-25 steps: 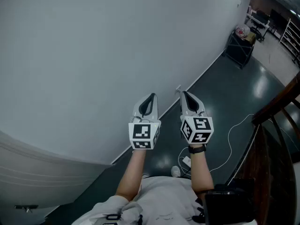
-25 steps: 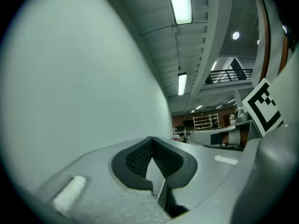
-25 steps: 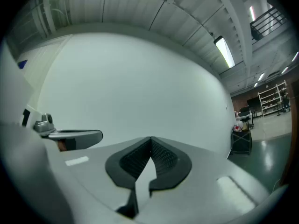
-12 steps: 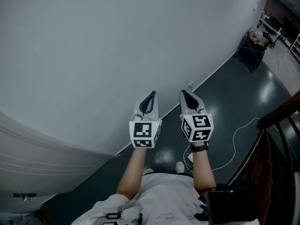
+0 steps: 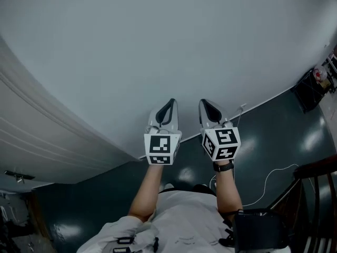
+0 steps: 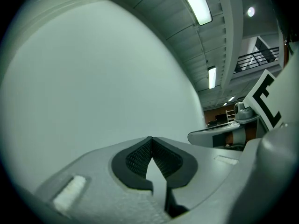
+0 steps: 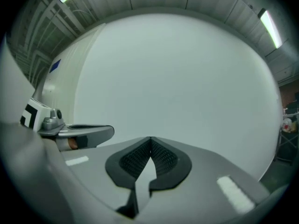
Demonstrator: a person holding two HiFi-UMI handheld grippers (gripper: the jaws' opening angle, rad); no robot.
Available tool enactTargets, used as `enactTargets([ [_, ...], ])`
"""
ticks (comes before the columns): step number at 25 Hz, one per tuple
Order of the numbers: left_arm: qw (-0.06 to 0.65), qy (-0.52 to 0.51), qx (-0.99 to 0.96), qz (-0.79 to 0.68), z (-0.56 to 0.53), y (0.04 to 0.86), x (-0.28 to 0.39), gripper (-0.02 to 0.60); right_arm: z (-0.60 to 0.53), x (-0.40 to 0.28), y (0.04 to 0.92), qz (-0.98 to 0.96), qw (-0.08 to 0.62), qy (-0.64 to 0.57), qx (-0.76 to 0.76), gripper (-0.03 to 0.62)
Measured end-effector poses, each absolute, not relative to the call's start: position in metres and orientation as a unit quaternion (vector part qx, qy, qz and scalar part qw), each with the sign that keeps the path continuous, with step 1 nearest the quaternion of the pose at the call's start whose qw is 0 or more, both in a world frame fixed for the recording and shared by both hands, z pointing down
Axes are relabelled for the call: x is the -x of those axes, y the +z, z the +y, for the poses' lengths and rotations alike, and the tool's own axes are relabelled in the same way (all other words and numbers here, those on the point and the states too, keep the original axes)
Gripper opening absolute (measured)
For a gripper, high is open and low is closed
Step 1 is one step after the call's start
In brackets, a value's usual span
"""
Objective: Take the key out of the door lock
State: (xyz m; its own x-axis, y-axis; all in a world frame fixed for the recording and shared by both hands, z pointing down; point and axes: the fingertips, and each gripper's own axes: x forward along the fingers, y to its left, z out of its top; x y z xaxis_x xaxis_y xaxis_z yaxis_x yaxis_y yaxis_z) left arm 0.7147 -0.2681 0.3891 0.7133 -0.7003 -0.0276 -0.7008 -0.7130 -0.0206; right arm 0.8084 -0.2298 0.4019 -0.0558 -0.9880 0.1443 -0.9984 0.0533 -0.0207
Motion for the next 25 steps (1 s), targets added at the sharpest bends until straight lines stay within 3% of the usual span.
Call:
enactTargets([
  [13,0.000,0.013,0.772,0.635,-0.259,0.389,-0.562,0.000,-0.277,-0.644,0.387,-0.909,0.019,0.055,-0.413,0.000],
  [25,-0.030,-0.004,0.501,0.865,-0.071,0.422,-0.395,0.000,-0.152,-0.451,0.434,-0.988,0.091,0.049,-0.110,0.000],
])
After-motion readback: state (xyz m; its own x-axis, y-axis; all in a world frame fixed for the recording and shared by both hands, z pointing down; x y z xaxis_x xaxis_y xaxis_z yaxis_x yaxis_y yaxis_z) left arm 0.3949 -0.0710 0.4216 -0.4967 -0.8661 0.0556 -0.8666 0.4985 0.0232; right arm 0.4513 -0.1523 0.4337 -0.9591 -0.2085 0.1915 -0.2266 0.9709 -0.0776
